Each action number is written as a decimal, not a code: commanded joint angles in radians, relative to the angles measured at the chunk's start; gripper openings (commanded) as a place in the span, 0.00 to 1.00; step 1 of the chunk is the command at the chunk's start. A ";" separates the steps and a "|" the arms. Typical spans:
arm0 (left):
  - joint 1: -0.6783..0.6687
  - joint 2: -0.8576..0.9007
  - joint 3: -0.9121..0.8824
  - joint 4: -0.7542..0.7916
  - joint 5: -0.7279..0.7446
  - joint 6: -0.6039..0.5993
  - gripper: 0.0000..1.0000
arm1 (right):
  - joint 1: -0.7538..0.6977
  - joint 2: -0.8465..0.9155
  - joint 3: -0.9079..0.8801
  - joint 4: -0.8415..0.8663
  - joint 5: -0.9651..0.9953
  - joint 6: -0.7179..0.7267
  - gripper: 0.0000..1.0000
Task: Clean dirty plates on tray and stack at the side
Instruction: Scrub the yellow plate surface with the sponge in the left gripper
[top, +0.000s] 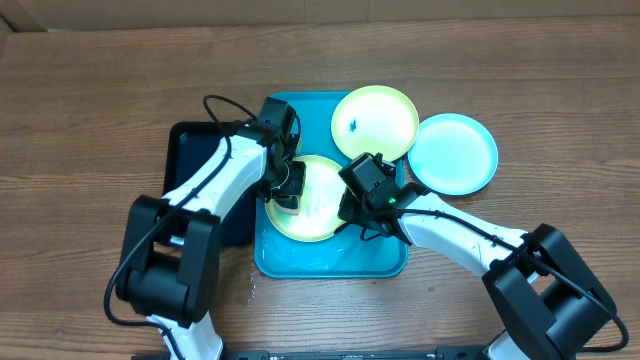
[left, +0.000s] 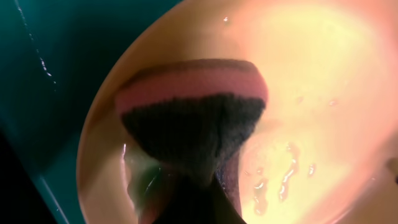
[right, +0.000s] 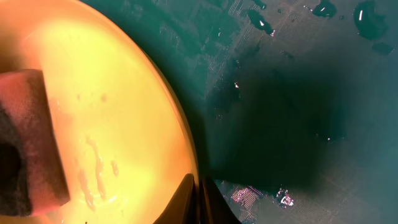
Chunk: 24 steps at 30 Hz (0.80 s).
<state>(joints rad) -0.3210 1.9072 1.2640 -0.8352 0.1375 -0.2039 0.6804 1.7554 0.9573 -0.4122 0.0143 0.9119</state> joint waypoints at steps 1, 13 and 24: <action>-0.003 0.011 0.005 -0.028 -0.006 0.002 0.18 | -0.002 0.010 0.004 0.007 -0.002 -0.004 0.04; -0.002 -0.023 0.193 -0.197 -0.007 0.021 0.35 | -0.002 0.010 0.004 0.007 -0.002 -0.004 0.04; -0.032 -0.023 0.028 -0.077 -0.021 0.000 0.27 | -0.002 0.010 0.004 0.007 -0.002 -0.004 0.04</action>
<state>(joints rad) -0.3412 1.9038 1.3491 -0.9440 0.1333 -0.2001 0.6807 1.7573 0.9573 -0.4114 0.0071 0.9112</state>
